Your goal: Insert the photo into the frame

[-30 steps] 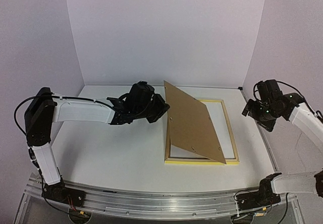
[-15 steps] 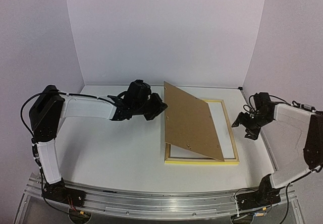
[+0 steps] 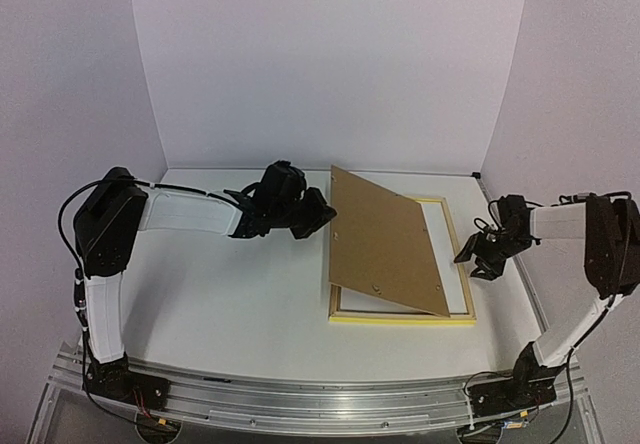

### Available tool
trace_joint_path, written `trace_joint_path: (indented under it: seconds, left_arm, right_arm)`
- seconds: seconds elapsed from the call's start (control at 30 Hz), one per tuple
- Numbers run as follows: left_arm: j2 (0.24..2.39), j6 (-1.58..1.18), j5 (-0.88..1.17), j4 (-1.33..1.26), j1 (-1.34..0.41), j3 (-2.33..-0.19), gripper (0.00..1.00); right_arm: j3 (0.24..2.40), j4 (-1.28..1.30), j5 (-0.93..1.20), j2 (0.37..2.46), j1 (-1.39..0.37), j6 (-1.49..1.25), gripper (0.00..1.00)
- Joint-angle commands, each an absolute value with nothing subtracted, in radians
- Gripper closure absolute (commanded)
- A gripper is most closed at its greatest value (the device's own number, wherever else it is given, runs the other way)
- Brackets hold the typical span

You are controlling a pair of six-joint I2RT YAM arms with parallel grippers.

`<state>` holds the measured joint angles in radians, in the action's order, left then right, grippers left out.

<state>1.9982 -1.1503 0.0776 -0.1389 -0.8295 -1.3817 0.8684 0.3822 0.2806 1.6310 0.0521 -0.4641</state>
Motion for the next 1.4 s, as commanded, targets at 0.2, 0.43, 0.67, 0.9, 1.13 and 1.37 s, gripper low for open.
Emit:
trace_joint_path:
  seconds: [0.2, 0.43, 0.67, 0.9, 1.13, 1.37]
  left_arm:
    - [2.038, -1.081, 0.027, -0.063, -0.815, -1.436, 1.00]
    - [2.072, -1.066, 0.030, -0.025, -0.801, -1.469, 1.00]
    - [2.127, -1.043, 0.041, -0.006, -0.795, -1.526, 1.00]
    - [2.210, -1.017, 0.052, 0.057, -0.791, -1.643, 1.00]
    - [2.250, -0.933, 0.098, 0.098, -0.751, -1.704, 1.00]
    - [2.306, -0.774, 0.248, 0.178, -0.736, -1.803, 1.00]
  right_arm:
    - [0.882, 0.344, 0.309, 1.685, 0.059, -0.424, 0.53]
    - [0.882, 0.336, 0.315, 1.725, 0.058, -0.408, 0.63]
    - [0.879, 0.320, 0.370, 1.731, 0.059, -0.388, 0.76]
    - [0.882, 0.312, 0.429, 1.741, 0.058, -0.362, 0.87]
    - [0.884, 0.314, 0.412, 1.741, 0.058, -0.340, 0.95]
    - [0.896, 0.316, 0.442, 1.755, 0.058, -0.327, 0.98]
